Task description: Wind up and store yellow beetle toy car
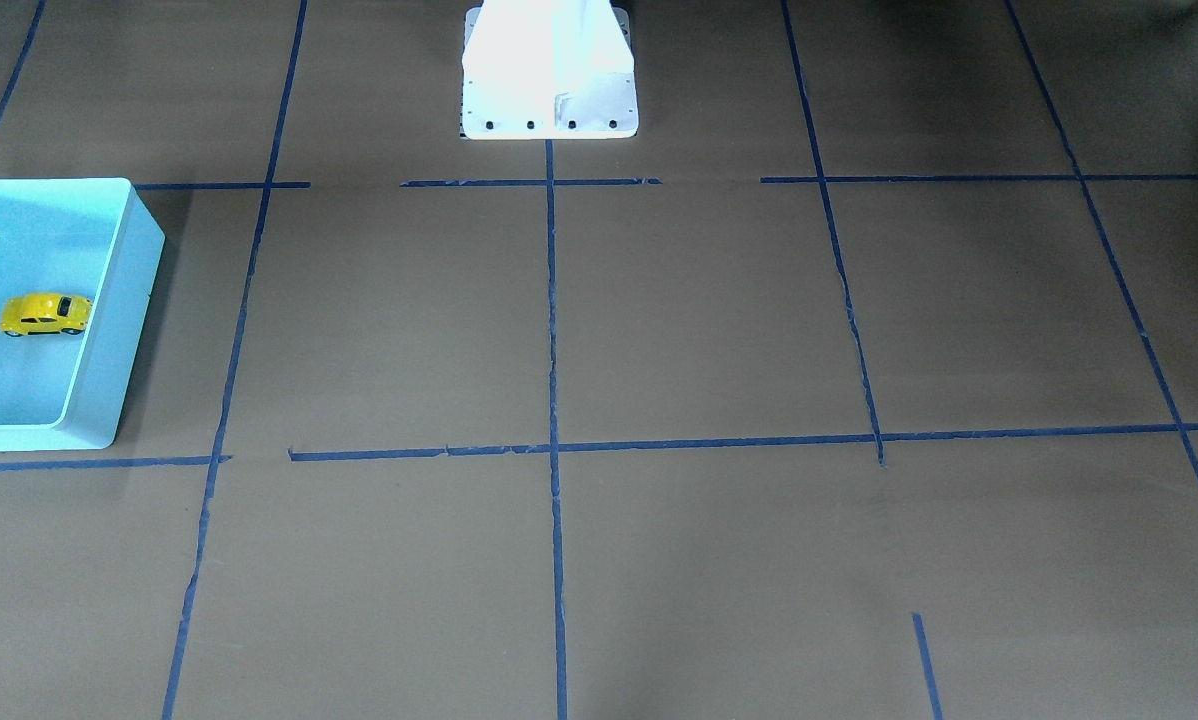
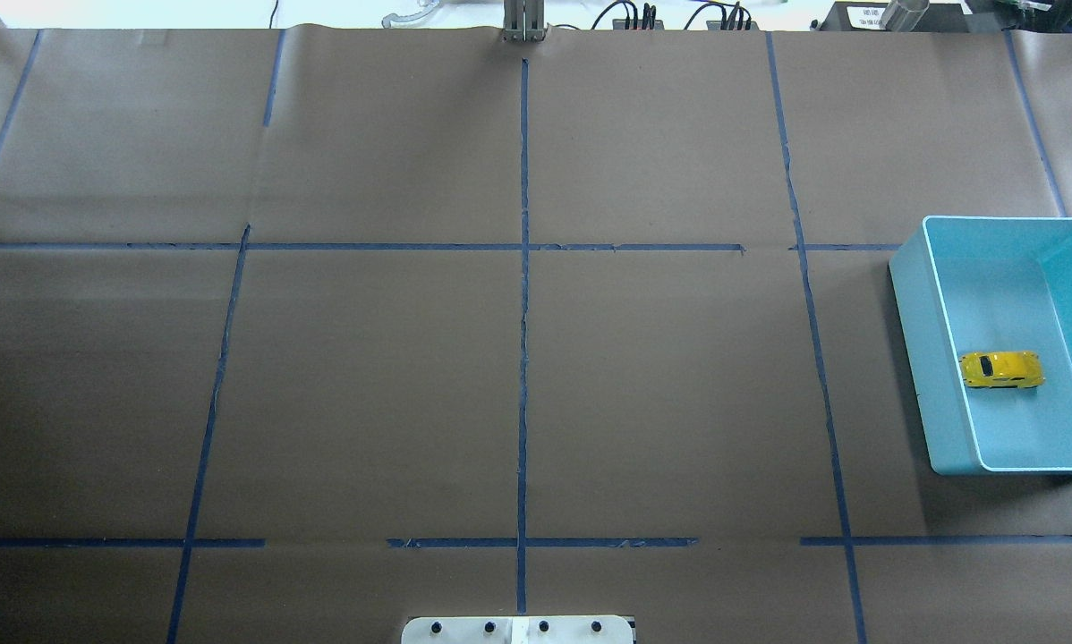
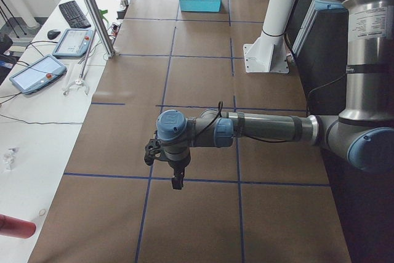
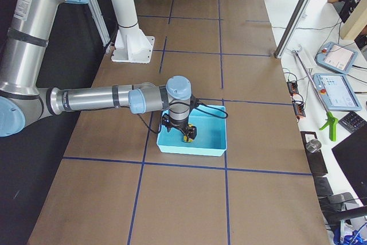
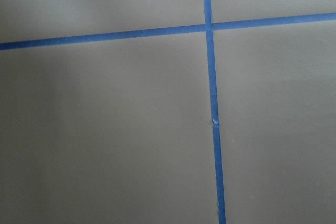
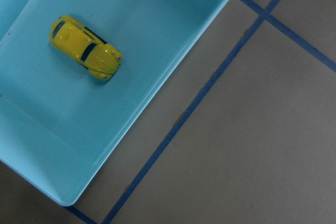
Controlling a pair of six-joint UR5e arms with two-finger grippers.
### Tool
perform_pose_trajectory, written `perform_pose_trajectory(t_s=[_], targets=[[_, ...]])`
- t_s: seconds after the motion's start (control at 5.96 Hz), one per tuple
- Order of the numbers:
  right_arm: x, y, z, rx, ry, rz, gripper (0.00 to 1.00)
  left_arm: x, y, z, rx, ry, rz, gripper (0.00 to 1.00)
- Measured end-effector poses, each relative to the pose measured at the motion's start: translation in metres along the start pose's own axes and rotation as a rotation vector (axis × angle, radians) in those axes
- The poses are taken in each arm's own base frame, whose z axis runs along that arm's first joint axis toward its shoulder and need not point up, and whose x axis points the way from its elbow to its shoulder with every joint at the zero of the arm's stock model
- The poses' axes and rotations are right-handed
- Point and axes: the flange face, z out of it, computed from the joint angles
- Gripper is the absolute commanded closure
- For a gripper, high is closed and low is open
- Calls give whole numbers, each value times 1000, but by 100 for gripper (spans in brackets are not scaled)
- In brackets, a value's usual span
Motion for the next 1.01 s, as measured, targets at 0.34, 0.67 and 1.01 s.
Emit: perform_pose_trajectory(t_s=[0.34,0.67,1.01], targets=[[21,-2,-4,-6,31,413,0,-2,3,3,-5,4,-9,0],[28,-2,1,-11,23,559,0,-4,7,5,-10,9,-20,0],[24,-6,-3,2,19,649,0,-4,7,5,-10,9,-20,0]])
